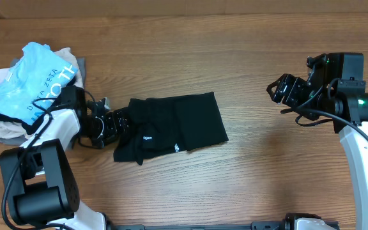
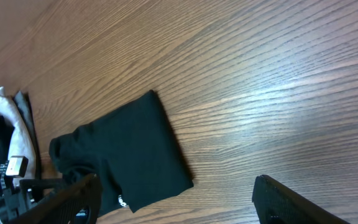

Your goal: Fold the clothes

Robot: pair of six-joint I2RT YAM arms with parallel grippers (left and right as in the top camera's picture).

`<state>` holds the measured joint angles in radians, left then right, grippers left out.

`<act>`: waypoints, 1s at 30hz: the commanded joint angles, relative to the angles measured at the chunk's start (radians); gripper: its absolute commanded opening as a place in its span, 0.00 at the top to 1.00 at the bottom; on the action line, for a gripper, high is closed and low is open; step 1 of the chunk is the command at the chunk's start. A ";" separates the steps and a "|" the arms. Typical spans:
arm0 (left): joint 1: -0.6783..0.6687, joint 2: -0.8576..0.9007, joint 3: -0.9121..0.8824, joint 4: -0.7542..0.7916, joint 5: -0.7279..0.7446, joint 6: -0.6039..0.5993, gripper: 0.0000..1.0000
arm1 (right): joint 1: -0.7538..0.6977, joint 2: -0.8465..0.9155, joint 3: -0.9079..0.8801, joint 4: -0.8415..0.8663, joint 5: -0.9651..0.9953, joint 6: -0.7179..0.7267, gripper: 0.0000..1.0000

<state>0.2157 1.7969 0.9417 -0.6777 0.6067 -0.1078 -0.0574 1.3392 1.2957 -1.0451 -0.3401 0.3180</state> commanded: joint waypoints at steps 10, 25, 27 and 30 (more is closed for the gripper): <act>-0.019 0.138 -0.101 0.065 0.033 0.149 0.04 | -0.002 -0.002 0.006 0.003 -0.005 0.000 0.18; -0.096 0.209 -0.092 0.101 -0.115 -0.064 0.90 | -0.002 -0.002 0.006 -0.003 -0.005 0.000 0.18; -0.078 0.209 -0.071 0.073 -0.116 -0.059 0.96 | -0.002 -0.002 0.006 -0.002 -0.005 0.000 0.18; -0.044 0.209 -0.008 -0.019 -0.121 -0.019 0.96 | -0.002 -0.002 0.006 -0.002 -0.005 0.000 0.18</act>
<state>0.1390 1.9278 0.9459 -0.6441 0.7780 -0.1432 -0.0574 1.3392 1.2957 -1.0489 -0.3405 0.3176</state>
